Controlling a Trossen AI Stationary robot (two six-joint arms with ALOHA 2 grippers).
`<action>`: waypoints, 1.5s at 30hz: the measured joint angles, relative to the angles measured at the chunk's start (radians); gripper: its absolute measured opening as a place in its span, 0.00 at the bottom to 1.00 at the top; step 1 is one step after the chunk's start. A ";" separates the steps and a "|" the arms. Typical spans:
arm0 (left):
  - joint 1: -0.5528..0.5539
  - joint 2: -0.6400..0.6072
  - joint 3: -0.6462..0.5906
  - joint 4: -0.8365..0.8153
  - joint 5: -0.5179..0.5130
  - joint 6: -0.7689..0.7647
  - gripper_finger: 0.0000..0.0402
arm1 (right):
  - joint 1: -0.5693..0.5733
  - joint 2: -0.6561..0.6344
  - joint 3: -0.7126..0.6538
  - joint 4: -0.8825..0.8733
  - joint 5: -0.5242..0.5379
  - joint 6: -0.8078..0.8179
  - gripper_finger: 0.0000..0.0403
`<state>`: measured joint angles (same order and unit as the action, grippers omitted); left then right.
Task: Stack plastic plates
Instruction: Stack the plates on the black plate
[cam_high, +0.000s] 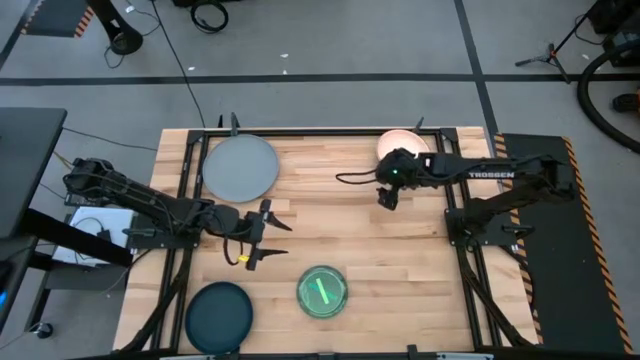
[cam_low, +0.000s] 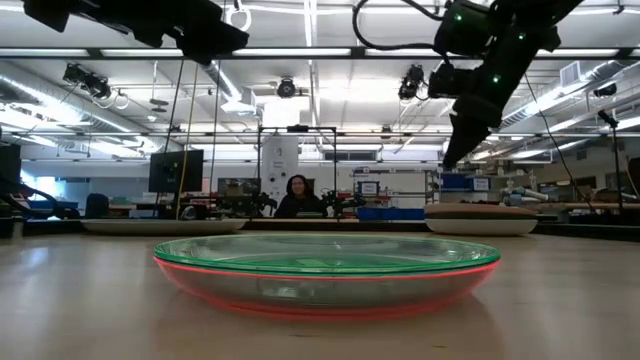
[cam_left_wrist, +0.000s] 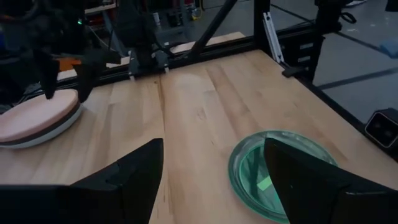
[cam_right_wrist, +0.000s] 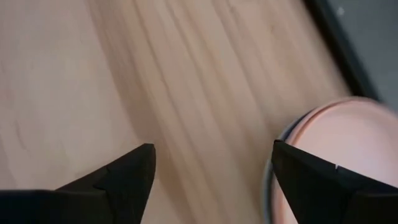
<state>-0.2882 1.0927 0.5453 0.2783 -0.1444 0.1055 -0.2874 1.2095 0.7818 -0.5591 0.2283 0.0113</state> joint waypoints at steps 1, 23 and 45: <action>0.000 0.000 0.000 0.000 0.000 -0.004 0.71 | 0.000 0.000 0.005 0.006 0.008 -0.020 0.80; -0.059 -0.131 0.000 -0.084 0.141 -0.013 0.71 | -0.006 0.017 -0.035 0.045 0.096 -0.014 0.79; -0.425 -0.178 0.011 -0.083 -0.103 -0.274 0.71 | -0.212 0.220 -0.110 0.129 0.219 -0.046 0.72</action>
<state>-0.7135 0.9150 0.5568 0.1951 -0.2474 -0.1688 -0.4991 1.4296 0.6720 -0.4303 0.4469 -0.0348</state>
